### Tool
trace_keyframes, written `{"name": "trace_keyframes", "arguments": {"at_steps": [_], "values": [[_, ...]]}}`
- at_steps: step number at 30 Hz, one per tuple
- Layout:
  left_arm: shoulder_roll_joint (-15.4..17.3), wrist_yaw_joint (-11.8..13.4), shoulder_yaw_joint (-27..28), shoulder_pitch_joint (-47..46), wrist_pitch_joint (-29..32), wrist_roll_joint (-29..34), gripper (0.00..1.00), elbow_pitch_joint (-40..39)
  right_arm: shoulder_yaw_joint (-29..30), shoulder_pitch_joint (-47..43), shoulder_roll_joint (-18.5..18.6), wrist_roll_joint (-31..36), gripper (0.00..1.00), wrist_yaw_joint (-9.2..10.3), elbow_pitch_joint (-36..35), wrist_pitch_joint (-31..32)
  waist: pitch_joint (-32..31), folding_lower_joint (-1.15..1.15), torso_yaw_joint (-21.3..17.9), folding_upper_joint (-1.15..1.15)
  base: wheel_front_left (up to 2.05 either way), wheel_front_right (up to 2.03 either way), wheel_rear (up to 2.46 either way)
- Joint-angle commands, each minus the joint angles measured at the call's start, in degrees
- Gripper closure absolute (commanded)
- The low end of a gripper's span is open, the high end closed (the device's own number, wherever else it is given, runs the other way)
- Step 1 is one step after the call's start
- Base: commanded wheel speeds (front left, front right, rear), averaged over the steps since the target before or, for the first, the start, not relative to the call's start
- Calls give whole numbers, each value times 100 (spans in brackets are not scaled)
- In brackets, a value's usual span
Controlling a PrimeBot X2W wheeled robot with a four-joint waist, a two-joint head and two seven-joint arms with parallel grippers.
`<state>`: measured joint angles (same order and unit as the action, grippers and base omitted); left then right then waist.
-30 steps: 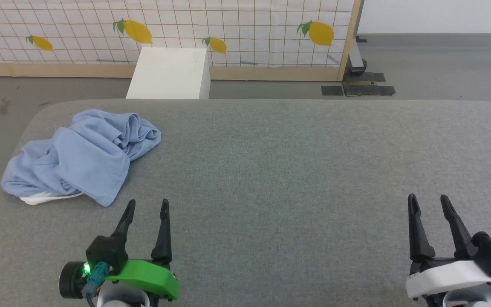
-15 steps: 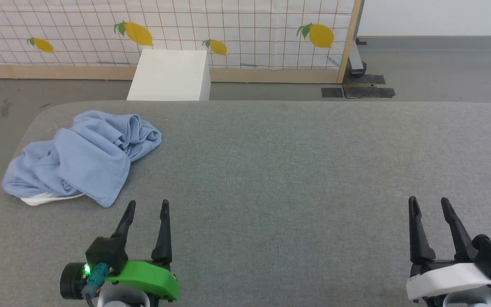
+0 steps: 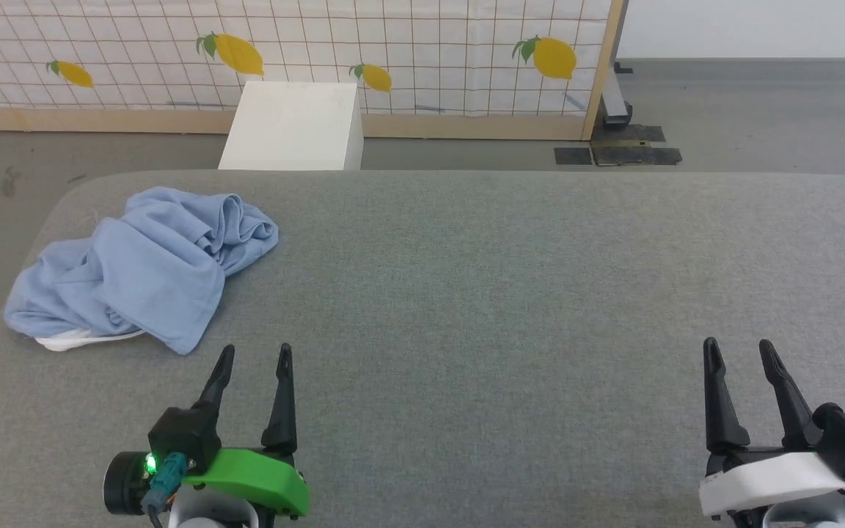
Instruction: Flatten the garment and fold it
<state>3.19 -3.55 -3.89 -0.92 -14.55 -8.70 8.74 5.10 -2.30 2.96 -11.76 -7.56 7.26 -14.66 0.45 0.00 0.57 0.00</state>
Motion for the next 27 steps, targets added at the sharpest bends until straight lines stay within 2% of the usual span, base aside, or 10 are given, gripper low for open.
{"name": "trace_keyframes", "arguments": {"at_steps": [1, 11, 27], "values": [[-32, -23, 5, -49, -45, -35, 0, 8, 5, -27, -8, -8, 0, 8, -16, -34, 7, 0, 12, 0, 0, 0, 0], [-32, 1, 37, -91, -45, -43, 0, -6, -33, -2, -8, 81, 0, 8, -59, -34, 42, 0, 432, 0, 0, 0, 0], [-32, 95, 148, 3, -45, -124, 0, -11, -187, 45, -8, 168, 0, 8, 59, -34, 15, 0, 1717, 0, 0, 0, 0]]}}
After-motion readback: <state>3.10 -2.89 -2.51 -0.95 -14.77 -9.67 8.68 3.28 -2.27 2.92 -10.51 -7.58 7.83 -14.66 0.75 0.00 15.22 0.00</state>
